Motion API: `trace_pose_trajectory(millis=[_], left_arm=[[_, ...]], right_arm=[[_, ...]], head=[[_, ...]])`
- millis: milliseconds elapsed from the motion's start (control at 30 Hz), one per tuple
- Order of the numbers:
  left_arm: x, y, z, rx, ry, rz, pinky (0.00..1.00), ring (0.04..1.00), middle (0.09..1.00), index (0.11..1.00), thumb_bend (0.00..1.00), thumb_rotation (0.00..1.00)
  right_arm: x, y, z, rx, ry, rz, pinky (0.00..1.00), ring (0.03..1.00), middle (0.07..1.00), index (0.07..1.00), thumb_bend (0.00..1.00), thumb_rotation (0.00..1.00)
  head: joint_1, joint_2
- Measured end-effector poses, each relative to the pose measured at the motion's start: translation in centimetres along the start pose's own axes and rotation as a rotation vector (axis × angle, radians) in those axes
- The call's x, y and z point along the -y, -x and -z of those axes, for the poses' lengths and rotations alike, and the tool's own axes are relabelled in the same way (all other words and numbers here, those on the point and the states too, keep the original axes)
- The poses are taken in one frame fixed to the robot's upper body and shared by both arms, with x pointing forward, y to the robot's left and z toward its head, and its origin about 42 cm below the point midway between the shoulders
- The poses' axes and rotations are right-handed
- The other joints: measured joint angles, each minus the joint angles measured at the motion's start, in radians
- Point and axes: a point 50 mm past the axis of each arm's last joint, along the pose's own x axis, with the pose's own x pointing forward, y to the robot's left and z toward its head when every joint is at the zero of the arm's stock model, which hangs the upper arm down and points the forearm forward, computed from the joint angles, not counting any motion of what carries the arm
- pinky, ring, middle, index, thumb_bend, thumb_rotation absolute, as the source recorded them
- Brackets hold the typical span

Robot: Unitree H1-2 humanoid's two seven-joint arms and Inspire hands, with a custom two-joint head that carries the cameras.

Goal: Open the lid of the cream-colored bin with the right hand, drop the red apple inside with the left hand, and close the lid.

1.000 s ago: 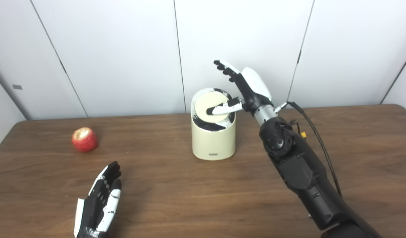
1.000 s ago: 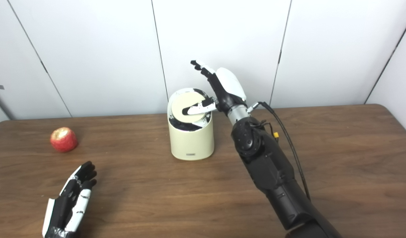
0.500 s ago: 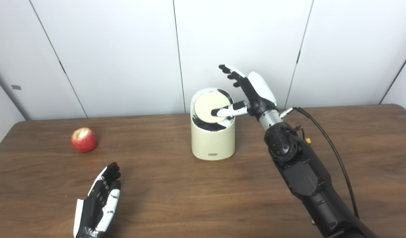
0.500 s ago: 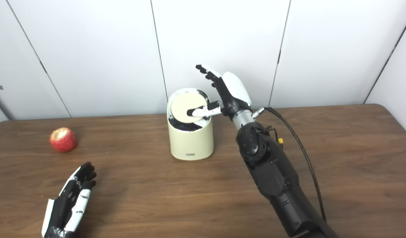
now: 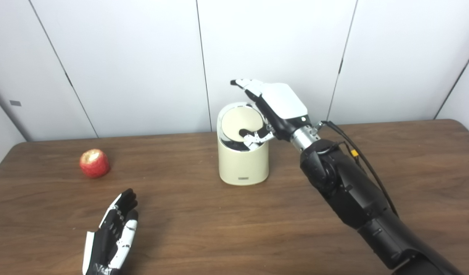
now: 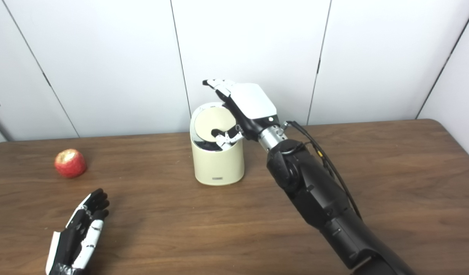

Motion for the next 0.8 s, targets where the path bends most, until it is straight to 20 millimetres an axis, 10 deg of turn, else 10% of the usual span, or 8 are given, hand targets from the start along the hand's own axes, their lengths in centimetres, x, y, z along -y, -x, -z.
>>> trace_pose_trajectory(millis=[400,800], left_arm=[[0.0,0.0,0.0,0.0,0.0,0.0,0.86,0.87,0.878,0.883,0.38,0.54],[0.0,0.0,0.0,0.0,-0.003,0.004,0.87,0.877,0.884,0.887,0.37,0.53]], right_arm=[[0.4,0.5,1.1,-0.108,-0.192,0.057,0.8,0.87,0.884,0.898,0.79,0.24],[5.9,3.5,3.5,-0.27,-0.42,0.218,0.72,0.824,0.848,0.885,0.63,0.4]], head=[[0.003,-0.003],[0.0,-0.003]])
